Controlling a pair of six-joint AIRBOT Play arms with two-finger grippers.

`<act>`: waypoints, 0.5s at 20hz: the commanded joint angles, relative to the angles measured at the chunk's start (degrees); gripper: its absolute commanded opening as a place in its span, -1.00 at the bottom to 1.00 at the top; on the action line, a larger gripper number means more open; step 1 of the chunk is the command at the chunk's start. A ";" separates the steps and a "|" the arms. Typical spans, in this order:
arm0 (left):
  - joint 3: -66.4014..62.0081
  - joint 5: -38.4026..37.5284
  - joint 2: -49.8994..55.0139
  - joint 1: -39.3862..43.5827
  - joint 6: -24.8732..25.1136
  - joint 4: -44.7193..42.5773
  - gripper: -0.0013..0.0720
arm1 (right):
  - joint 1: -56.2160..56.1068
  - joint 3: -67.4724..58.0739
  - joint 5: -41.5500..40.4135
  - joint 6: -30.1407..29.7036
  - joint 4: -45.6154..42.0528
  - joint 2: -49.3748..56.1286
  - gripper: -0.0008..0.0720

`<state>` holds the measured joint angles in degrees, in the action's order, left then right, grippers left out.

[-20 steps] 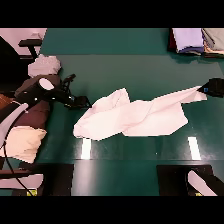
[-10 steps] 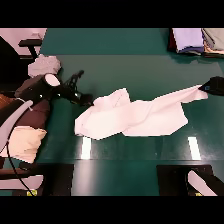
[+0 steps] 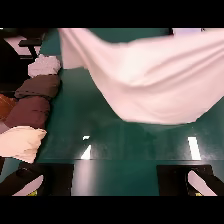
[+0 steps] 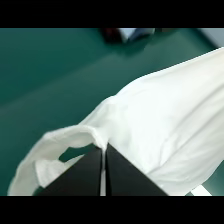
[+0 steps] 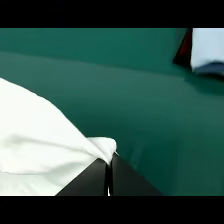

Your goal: Fold the shirts.

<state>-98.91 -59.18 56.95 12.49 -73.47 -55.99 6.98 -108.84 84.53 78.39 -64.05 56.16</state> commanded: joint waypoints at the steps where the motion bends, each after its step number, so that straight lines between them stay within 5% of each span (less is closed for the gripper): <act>1: -11.87 1.25 -8.24 -0.04 -0.92 -2.40 -0.90 | 0.00 -12.85 1.09 0.13 -0.59 -0.28 -0.93; 10: -19.85 2.32 -8.72 -0.04 -6.34 -9.03 -0.90 | 0.00 -9.40 -1.49 2.23 -5.14 -4.90 -0.94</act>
<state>-118.50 -56.86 48.27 12.49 -77.36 -61.39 6.98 -118.43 83.72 80.27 -68.14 51.81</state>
